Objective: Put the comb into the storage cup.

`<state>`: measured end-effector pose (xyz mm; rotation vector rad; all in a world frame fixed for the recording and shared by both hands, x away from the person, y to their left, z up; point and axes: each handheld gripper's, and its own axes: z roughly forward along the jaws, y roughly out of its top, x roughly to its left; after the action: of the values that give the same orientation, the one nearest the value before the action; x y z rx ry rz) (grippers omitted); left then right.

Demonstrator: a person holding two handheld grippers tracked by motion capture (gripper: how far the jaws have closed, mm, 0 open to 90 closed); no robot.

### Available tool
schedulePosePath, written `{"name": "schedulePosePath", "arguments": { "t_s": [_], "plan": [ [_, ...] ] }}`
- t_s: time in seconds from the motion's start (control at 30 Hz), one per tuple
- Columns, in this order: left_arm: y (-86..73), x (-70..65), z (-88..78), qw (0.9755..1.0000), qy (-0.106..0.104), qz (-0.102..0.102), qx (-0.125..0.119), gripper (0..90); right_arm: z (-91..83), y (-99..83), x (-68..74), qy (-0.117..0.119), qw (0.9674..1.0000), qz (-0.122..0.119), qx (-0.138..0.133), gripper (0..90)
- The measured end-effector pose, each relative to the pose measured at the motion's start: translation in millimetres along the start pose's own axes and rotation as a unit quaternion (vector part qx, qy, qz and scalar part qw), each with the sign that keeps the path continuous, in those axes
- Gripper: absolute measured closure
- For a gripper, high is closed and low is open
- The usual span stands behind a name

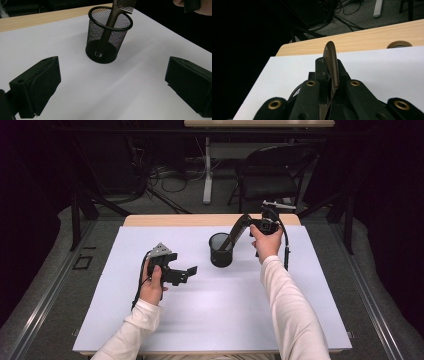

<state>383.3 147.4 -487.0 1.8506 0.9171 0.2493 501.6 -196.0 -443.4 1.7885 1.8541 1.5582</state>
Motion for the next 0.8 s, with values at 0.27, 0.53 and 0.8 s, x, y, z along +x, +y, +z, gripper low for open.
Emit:
{"name": "schedulePosePath", "arguments": {
  "t_s": [0.27, 0.53, 0.8],
  "plan": [
    [0.0, 0.1, -0.1, 1.0000, 0.001, 0.000, 0.000, 0.4, -0.2, 0.3, -0.6, -0.003, 1.0000, -0.001, 0.001, 85.5],
    [-0.1, 0.0, 0.0, 1.0000, 0.001, 0.000, 0.000, 0.4, 0.2, 0.1, -1.2, -0.004, 1.0000, 0.002, 0.005, 83.7],
    [-0.1, 0.1, -0.1, 1.0000, 0.001, 0.000, 0.000, 0.4, -0.7, 0.5, -3.2, -0.010, 0.9999, 0.003, 0.007, 72.4]
  ]
}}
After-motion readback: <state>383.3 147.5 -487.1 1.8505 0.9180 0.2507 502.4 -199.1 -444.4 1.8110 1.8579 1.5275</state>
